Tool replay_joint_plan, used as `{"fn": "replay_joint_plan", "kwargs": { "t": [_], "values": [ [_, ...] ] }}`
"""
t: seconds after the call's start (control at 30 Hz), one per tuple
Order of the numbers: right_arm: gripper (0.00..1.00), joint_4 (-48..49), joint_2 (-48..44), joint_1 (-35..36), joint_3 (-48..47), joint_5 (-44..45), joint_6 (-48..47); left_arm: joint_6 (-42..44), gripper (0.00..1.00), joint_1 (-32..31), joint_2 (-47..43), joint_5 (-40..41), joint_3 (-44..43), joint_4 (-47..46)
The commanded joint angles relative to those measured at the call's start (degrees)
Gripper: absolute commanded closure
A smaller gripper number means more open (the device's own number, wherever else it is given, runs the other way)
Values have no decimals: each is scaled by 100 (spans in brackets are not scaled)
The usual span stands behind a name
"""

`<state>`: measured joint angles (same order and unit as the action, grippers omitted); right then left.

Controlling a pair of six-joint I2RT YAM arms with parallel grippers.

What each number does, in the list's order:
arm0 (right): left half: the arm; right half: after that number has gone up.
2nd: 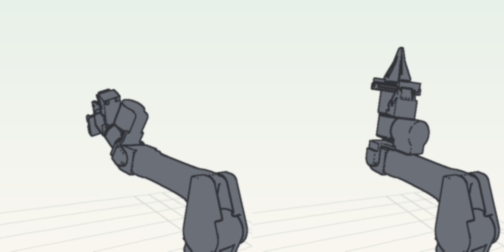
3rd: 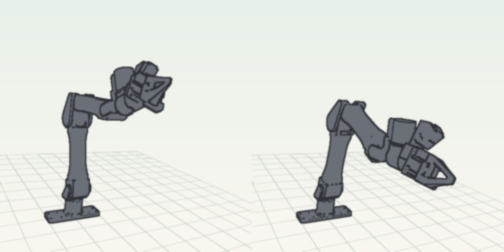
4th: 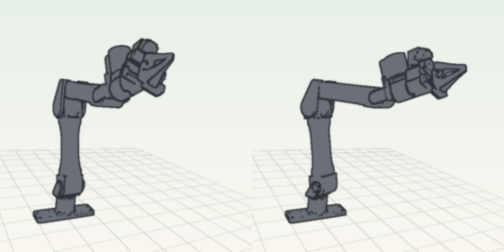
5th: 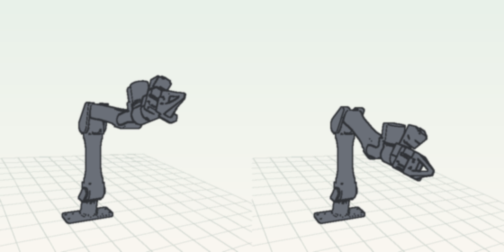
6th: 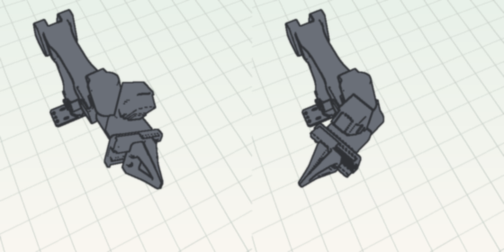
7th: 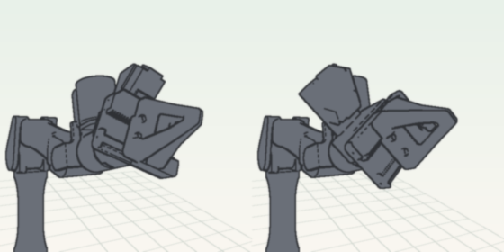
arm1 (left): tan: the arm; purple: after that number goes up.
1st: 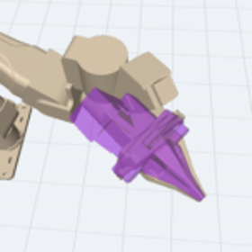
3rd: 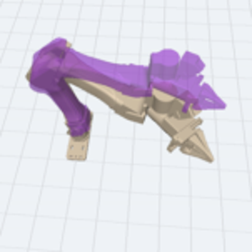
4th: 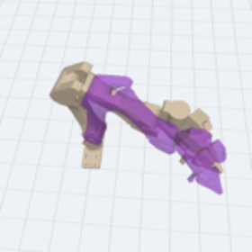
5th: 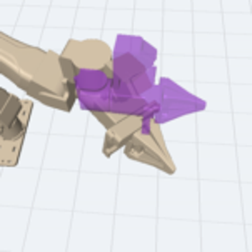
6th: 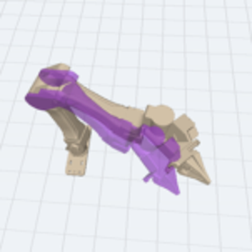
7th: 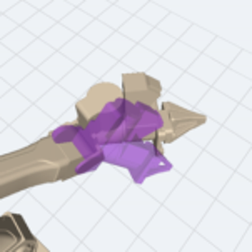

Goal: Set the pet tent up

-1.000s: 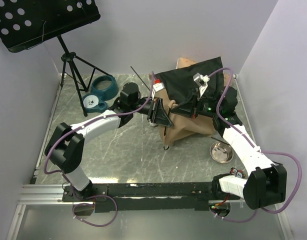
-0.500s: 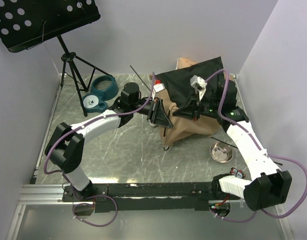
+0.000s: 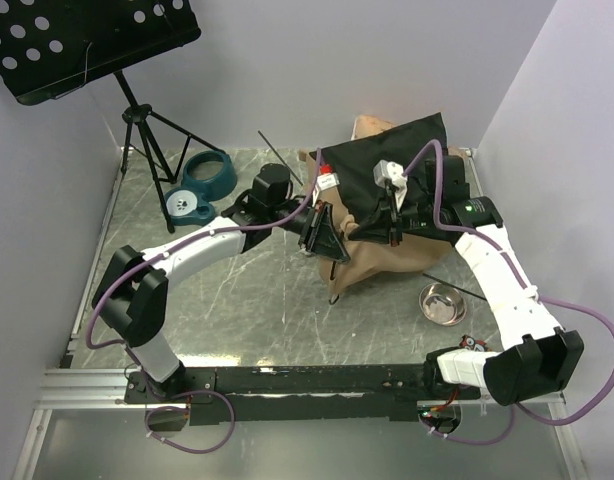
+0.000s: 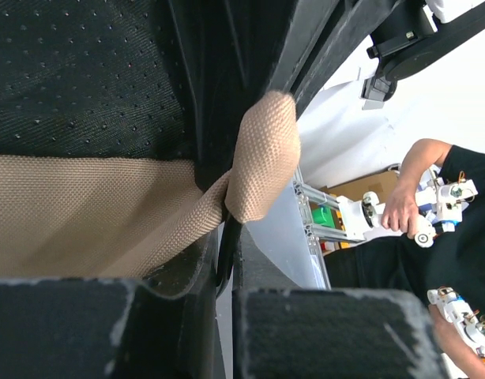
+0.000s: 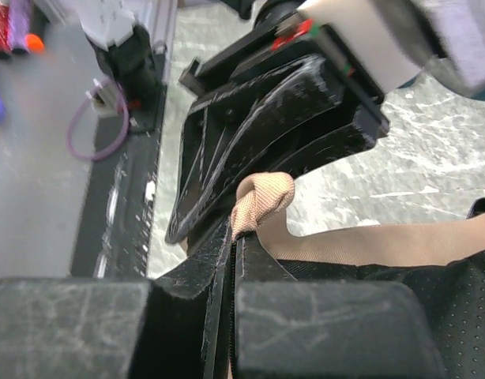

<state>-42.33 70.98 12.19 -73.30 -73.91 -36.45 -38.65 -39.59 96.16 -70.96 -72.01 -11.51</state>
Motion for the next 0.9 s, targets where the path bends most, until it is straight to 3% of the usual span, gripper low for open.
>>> {"fn": "replay_joint_plan", "kwargs": {
  "t": [0.0,0.07,0.2,0.33,0.43,0.67,0.87],
  "values": [
    [100,-978,-190,65,-326,-1,-1584,-83,99,92,184,82,22,1061],
    [100,-1023,-172,100,-299,78,-1690,426,99,49,201,135,-277,1614],
    [84,-892,-41,109,-439,131,-1445,1201,99,-171,201,258,-630,2406],
    [54,-840,4,109,-545,298,-1279,1500,99,-172,193,319,-630,2740],
    [36,-576,-84,100,-563,482,-856,1519,99,-171,193,319,-578,2785],
    [33,356,-603,126,-256,544,32,1458,99,-22,219,346,-499,2786],
    [37,-39,-401,512,-361,921,-302,1466,99,22,307,284,-701,2803]
  ]
}}
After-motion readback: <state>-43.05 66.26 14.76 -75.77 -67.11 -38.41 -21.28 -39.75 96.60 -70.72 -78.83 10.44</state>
